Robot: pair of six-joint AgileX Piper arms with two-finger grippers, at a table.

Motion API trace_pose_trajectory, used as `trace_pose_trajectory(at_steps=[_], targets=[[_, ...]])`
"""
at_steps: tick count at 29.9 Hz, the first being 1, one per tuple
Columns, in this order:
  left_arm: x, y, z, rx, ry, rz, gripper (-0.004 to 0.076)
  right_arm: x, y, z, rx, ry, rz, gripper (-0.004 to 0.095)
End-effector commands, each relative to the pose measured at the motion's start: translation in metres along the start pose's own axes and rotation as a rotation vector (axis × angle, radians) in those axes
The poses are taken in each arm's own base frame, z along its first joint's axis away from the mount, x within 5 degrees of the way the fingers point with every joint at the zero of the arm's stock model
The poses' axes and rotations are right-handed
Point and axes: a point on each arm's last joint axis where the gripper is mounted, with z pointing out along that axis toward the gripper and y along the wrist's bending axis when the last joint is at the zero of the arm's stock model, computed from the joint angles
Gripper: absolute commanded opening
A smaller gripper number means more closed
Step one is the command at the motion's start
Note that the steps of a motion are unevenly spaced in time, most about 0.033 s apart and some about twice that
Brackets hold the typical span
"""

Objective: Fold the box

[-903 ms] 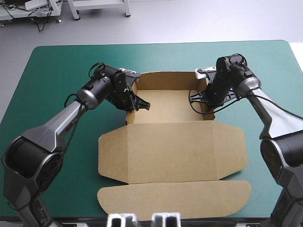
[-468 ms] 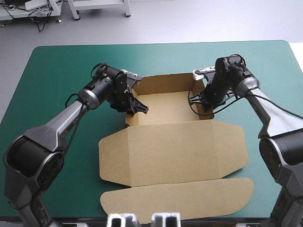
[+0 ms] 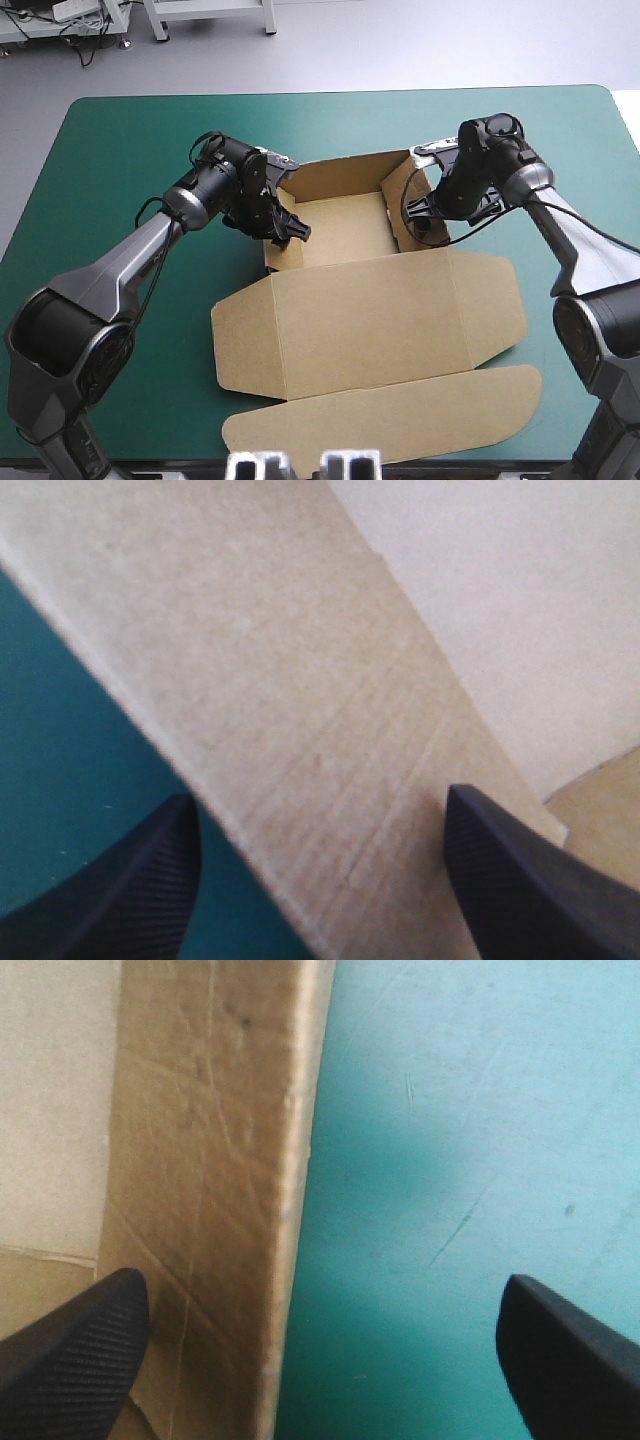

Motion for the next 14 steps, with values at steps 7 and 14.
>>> trace_pose_trajectory(at_steps=[7,14], targets=[[-0.009,-0.002,-0.069,0.022,-0.171,0.022,0.0578,0.014,0.002,-0.065,0.018,-0.145,-0.025,0.0873],[-0.011,0.001,-0.106,0.006,-0.269,0.027,0.0578,0.021,0.003,-0.083,0.026,-0.191,-0.030,0.0873]])
